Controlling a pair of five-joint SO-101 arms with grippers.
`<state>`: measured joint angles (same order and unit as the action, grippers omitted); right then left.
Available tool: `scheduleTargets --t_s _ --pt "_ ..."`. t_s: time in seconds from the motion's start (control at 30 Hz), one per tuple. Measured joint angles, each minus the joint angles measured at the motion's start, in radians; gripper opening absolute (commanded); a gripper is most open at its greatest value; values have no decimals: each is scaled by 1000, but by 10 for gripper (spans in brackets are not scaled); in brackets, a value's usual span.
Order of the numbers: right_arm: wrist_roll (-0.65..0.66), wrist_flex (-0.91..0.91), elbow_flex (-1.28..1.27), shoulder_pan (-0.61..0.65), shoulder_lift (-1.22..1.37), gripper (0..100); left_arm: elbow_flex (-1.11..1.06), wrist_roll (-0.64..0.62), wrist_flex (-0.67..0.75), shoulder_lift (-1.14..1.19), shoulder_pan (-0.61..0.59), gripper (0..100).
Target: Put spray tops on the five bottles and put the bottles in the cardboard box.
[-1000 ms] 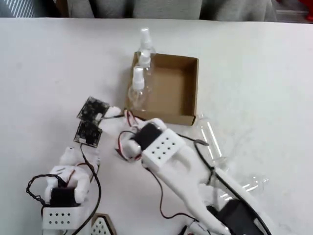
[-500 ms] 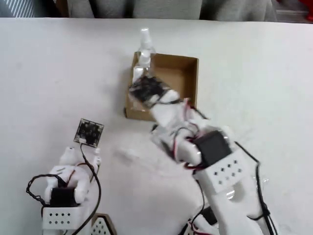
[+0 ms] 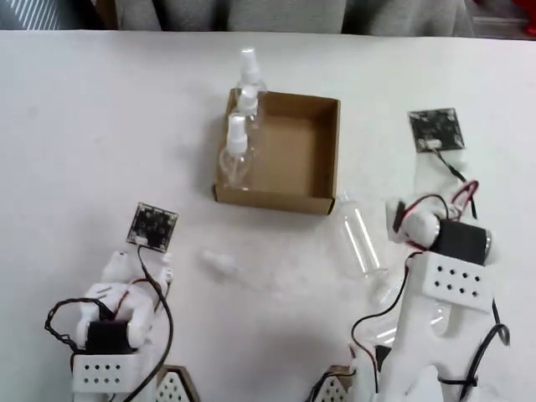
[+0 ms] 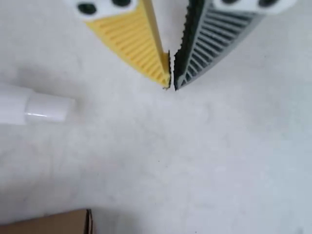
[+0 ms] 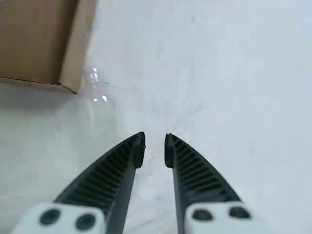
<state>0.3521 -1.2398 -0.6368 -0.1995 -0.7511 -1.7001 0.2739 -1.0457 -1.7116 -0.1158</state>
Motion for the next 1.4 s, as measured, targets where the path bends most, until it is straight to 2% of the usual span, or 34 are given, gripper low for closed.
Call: scheduleTargets --t_s 0.13,0.23,0.43,0.57,0.73,0.9,1.23,1.4 --pt "0 97 -123 -91 0 152 0 0 0 0 0 24" --pt "-2 166 -204 -133 0 155 0 2 0 0 0 24" --pt "-2 236 -348 -140 0 155 0 2 0 0 0 24" --pt "2 212 -385 -107 0 155 0 2 0 0 0 24" --pt "135 69 -385 -69 -12 155 0 2 0 0 0 24" --pt "167 -43 -385 -54 -12 155 0 2 0 0 0 24" --pt "173 -86 -410 107 -14 155 0 2 0 0 0 24" --pt "173 -17 -479 129 -14 155 0 2 0 0 0 24"
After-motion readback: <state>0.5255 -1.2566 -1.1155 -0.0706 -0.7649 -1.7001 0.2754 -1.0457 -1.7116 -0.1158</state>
